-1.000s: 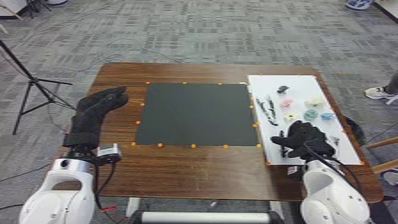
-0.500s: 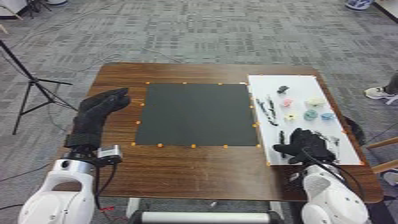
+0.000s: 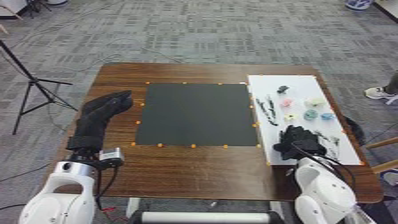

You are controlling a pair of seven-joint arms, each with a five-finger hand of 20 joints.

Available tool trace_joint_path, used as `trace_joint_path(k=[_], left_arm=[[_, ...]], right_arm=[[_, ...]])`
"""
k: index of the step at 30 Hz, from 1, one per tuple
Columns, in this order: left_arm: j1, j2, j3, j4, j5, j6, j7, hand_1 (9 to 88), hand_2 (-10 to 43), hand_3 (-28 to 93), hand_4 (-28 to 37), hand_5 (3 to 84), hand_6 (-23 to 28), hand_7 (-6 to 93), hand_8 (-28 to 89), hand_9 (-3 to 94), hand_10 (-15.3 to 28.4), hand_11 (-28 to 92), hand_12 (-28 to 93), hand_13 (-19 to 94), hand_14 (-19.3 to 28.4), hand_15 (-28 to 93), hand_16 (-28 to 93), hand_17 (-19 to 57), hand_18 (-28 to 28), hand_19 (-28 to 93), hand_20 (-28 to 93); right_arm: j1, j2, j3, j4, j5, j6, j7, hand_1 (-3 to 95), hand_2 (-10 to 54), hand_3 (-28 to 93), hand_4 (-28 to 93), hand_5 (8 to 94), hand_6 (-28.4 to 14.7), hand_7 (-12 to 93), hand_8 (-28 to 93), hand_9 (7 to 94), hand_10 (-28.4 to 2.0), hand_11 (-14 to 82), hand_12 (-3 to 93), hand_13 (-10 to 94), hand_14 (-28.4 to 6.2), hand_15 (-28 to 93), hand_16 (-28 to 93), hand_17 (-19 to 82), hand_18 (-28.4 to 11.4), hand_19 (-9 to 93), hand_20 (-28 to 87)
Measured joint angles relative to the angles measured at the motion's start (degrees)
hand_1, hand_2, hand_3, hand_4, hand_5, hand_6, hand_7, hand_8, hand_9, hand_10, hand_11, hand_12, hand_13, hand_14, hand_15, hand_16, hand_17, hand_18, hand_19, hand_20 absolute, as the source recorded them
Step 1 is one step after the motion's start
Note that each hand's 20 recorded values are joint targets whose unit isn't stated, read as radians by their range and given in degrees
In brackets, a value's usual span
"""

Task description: Arrange flowers

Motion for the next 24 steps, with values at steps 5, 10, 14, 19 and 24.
trace_joint_path(k=[5,10,14,19,24], left_arm=[[0.0,-0.05,-0.16,0.00,-0.04,-0.57,-0.42,25.6,-1.3,66,-18.4,48.4,5.1,14.5,-7,49.3,15.1,20,11,36,19.5,22,-1,3.7,13.7,14,18],[0.2,-0.12,-0.59,-0.06,-0.08,-1.52,-1.06,25.6,-1.3,66,-18.4,48.1,5.1,14.5,-7,48.9,15.0,20,11,36,19.5,21,-1,3.5,13.7,14,18],[0.3,-0.20,-0.79,-0.11,-0.24,-2.09,-1.44,25.6,-1.4,66,-18.3,48.0,5.2,14.4,-7,48.8,15.0,20,11,36,19.5,21,-1,3.4,13.7,14,18],[0.3,-0.34,-0.89,-0.17,-0.50,-2.70,-1.80,25.7,-1.3,66,-18.4,47.9,5.3,14.2,-7,48.7,15.0,20,11,35,19.5,21,-1,3.3,13.7,14,18],[0.3,-0.34,-0.93,-0.20,-1.02,-2.97,-2.00,25.6,-1.4,66,-18.3,47.7,5.3,14.1,-7,48.4,15.1,20,11,35,19.5,21,0,3.2,13.6,13,17]], right_arm=[[1.4,0.1,-1.5,-0.5,1.5,-2.6,1.1,52.2,-9.5,60,-1,70.0,-0.6,43,32,90.4,-9.7,50.5,34.3,94,0.7,75,23,73,-12.4,93,61],[1.7,0.1,-1.4,-0.6,3.2,-3.1,1.3,52.4,-9.5,60,0,70.1,-1.0,43,33,90.5,-9.6,50.3,34.5,94,0.8,75,23,73,-12.3,93,61],[1.6,0.3,-0.7,-0.9,4.6,-3.5,1.2,52.3,-9.5,61,0,70.2,-1.3,43,33,90.7,-9.5,50.1,34.5,94,0.8,75,23,73,-12.2,93,61],[0.8,1.1,1.1,-1.5,6.4,-3.4,0.9,52.0,-9.5,62,0,70.4,-1.7,43,34,90.9,-9.0,50.5,34.8,94,1.1,76,23,74,-12.2,93,61],[0.0,1.8,3.1,-3.3,8.3,-1.6,0.2,52.1,-9.5,62,0,70.6,-1.9,43,34,91.0,-8.9,50.6,34.7,94,1.1,76,23,74,-12.1,93,61]])
